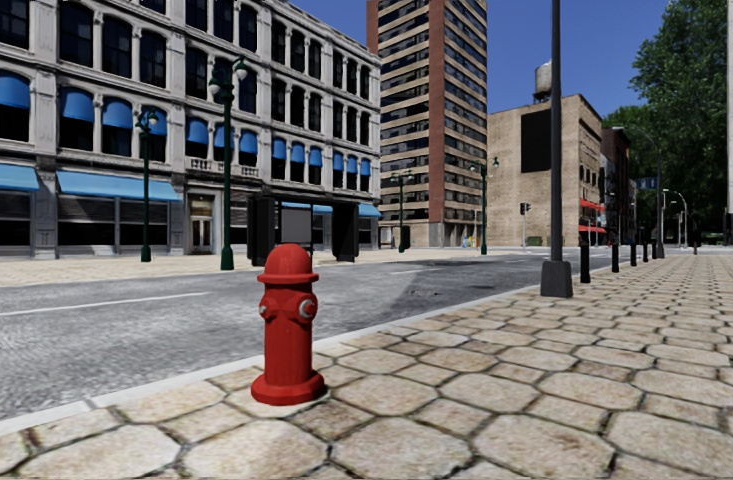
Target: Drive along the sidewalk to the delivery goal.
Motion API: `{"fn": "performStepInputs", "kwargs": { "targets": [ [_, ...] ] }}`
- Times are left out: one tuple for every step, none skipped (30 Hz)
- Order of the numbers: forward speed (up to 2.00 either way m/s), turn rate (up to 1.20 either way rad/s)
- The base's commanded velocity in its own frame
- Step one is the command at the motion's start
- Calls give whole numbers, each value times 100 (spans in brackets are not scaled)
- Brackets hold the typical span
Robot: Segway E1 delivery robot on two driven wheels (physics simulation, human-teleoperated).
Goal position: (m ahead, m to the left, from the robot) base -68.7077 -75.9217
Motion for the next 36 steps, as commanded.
{"fn": "performStepInputs", "kwargs": {
  "targets": [
    [200, -37],
    [200, -37],
    [200, -37],
    [200, -37],
    [200, -37],
    [200, -44],
    [200, -50],
    [200, -53],
    [200, -53],
    [200, -53],
    [200, -54],
    [200, -58],
    [200, -68],
    [200, -68],
    [200, -72],
    [200, -73],
    [200, -73],
    [200, -73],
    [200, -73],
    [200, -73],
    [200, -73],
    [200, -73],
    [200, -73],
    [200, -73],
    [200, -73],
    [200, -73],
    [200, -73],
    [200, -73],
    [200, -73],
    [200, -73],
    [200, -73],
    [200, -67],
    [200, -64],
    [200, -64],
    [200, -51],
    [200, -34]
  ]
}}
